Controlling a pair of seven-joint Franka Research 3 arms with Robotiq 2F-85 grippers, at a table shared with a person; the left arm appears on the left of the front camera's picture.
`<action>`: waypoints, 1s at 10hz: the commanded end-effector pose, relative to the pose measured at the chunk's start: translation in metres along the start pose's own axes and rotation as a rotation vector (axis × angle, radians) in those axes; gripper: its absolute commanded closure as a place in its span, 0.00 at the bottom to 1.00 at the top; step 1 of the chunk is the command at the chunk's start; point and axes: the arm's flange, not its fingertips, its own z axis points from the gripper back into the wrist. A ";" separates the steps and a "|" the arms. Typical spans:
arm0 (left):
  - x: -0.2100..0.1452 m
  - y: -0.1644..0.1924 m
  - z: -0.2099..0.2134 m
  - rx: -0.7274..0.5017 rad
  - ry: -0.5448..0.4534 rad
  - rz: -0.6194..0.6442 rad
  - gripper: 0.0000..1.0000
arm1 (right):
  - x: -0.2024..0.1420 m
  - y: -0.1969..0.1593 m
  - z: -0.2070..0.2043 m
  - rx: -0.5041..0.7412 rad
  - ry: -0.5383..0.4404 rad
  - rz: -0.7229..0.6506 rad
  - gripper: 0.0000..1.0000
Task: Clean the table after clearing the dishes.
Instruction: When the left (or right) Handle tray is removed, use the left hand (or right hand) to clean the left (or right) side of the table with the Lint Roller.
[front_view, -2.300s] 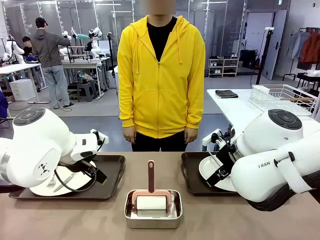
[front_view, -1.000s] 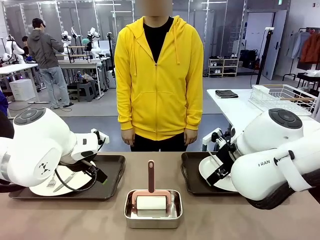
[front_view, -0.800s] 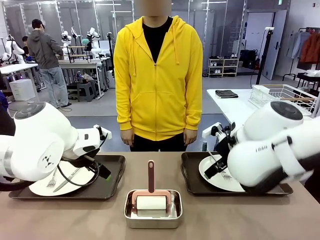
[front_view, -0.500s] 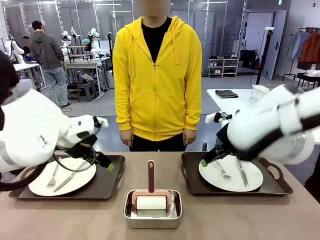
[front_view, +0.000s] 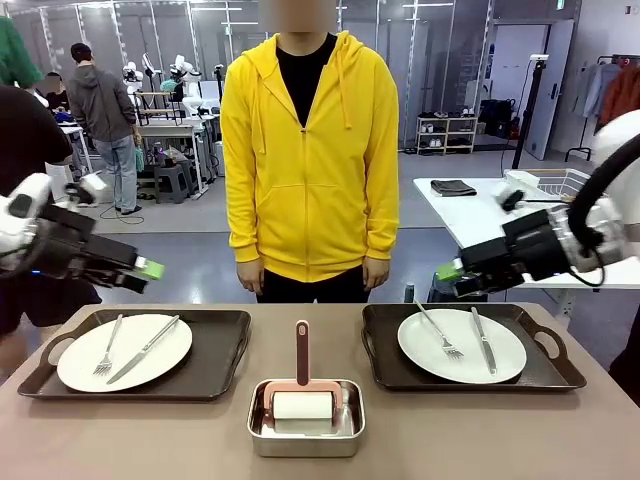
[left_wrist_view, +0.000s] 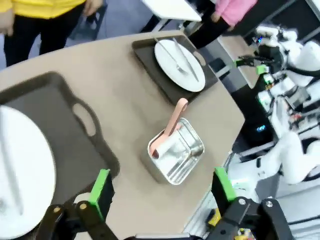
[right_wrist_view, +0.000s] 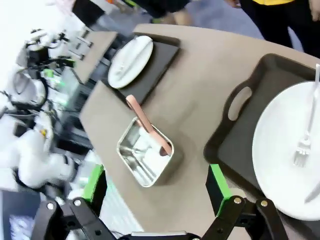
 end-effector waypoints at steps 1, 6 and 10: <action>-0.010 0.045 0.047 0.030 -0.056 0.137 0.00 | -0.013 -0.039 0.052 -0.047 -0.100 -0.114 0.00; -0.104 0.088 0.206 0.193 -0.465 0.370 0.00 | -0.111 -0.071 0.220 -0.178 -0.559 -0.372 0.00; -0.123 0.093 0.245 0.258 -0.501 0.435 0.00 | -0.133 -0.082 0.256 -0.229 -0.592 -0.394 0.00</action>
